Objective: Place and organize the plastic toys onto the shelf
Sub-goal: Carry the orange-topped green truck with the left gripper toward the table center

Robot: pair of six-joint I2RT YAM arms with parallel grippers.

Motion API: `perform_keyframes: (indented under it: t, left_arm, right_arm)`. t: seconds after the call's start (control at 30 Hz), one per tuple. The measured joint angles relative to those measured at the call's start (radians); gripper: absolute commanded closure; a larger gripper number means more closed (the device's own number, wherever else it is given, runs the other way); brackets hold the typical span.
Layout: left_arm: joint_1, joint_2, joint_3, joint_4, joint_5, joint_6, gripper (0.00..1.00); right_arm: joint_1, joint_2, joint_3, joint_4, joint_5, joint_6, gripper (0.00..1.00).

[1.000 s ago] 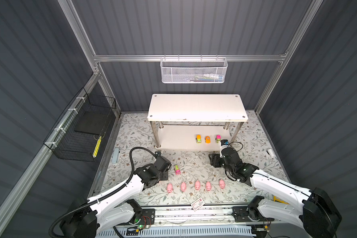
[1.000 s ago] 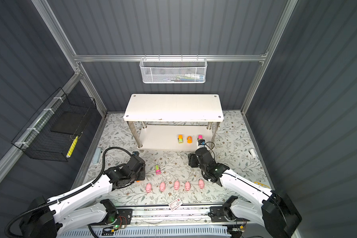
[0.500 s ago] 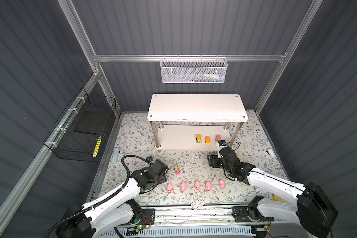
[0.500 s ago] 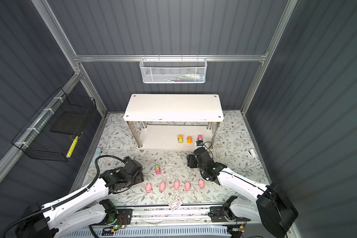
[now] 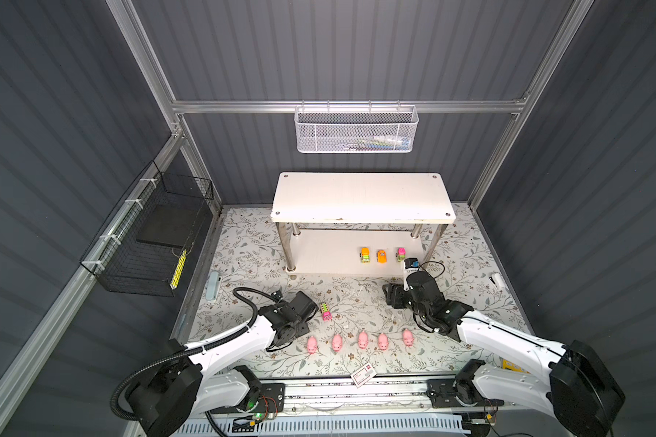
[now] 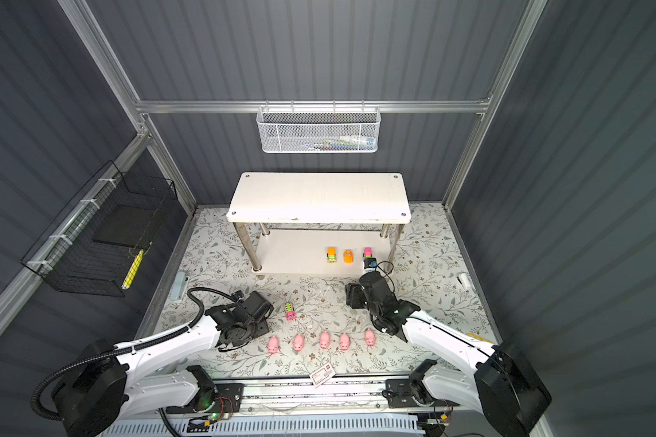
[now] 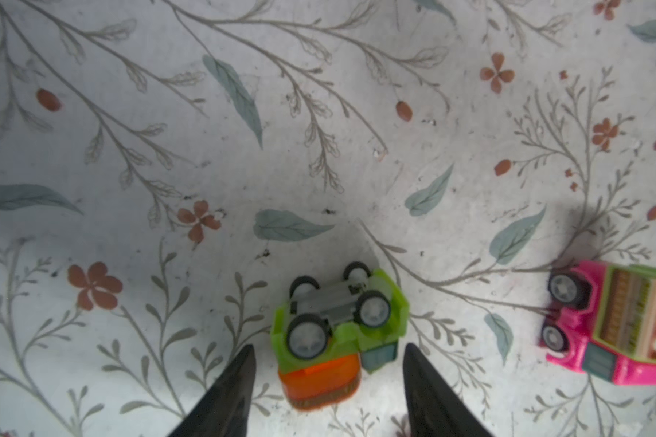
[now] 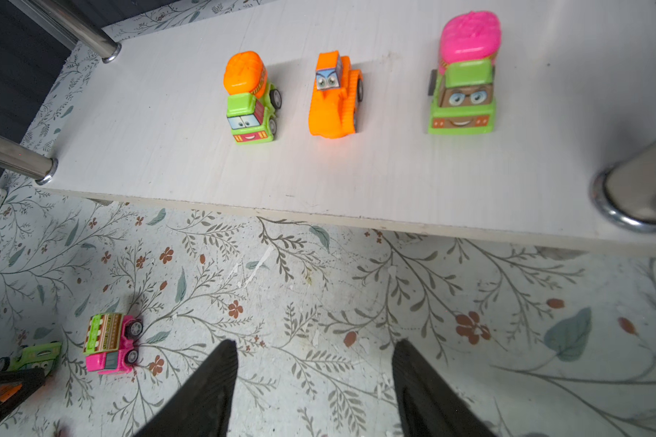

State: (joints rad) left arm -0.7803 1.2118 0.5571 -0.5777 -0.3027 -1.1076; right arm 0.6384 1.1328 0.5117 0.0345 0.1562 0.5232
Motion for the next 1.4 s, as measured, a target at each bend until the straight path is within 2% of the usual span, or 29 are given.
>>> perform_keyframes:
  t: [0.1, 0.37, 0.5, 0.67, 0.8, 0.97, 1.23, 1.4]
  left_arm:
    - [0.000, 0.031, 0.008, 0.007, -0.007, -0.004, 0.47]
    - [0.000, 0.046, 0.014, 0.014, -0.022, -0.013, 0.63]
    - [0.000, 0.055, 0.048, -0.010, -0.020, 0.017, 0.65]
    - [0.000, 0.060, 0.161, -0.077, 0.021, 0.124, 0.65]
    - [0.017, 0.083, 0.256, -0.112, 0.120, 0.216, 0.64]
    - [0.055, 0.113, 0.271, -0.110, 0.294, 0.286, 0.64]
    - [0.161, 0.121, 0.204, -0.019, 0.563, 0.315, 0.63]
    - [0.207, 0.121, 0.160, 0.061, 0.681, 0.307, 0.63]
  right_arm:
    - [-0.007, 0.000, -0.006, 0.002, 0.000, 0.000, 0.33]
    - [-0.023, 0.000, -0.018, 0.003, -0.012, 0.000, 0.33]
    - [-0.029, -0.003, -0.018, 0.005, -0.021, 0.000, 0.33]
    - [-0.039, -0.034, -0.021, 0.006, -0.027, -0.003, 0.33]
    - [-0.048, -0.033, -0.021, 0.006, -0.040, -0.005, 0.33]
    - [-0.053, -0.027, -0.021, 0.004, -0.059, -0.008, 0.32]
    - [-0.057, -0.027, -0.021, 0.002, -0.082, -0.008, 0.32]
    - [-0.059, -0.027, -0.021, 0.001, -0.087, -0.008, 0.32]
